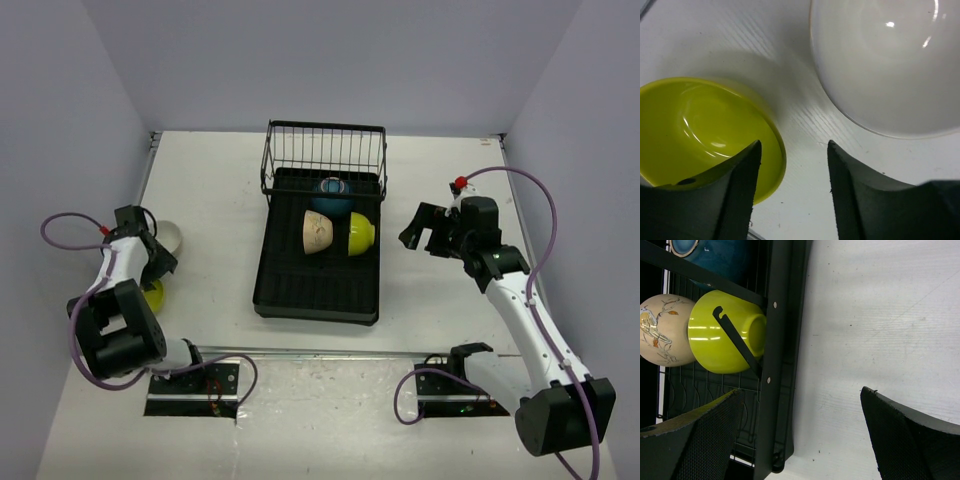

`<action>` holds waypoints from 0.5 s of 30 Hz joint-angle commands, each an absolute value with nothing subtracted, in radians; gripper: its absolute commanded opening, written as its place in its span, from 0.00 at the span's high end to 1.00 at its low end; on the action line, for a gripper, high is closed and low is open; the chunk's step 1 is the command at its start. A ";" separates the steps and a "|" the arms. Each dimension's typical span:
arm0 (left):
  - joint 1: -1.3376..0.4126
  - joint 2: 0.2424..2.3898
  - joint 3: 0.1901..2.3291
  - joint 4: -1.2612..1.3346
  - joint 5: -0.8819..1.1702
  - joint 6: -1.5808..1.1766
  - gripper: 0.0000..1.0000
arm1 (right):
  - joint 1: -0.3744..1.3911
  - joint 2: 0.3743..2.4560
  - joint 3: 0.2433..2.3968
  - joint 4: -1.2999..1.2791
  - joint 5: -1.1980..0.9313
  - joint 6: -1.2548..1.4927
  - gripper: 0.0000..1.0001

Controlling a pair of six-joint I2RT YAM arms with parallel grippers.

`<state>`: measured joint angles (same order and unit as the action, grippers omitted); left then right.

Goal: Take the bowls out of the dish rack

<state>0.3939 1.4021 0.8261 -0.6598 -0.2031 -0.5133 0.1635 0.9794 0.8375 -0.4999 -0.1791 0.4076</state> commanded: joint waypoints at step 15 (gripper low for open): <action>0.290 1.066 0.642 0.082 0.800 -0.733 0.42 | 0.167 1.006 0.891 -0.483 -0.196 0.405 0.01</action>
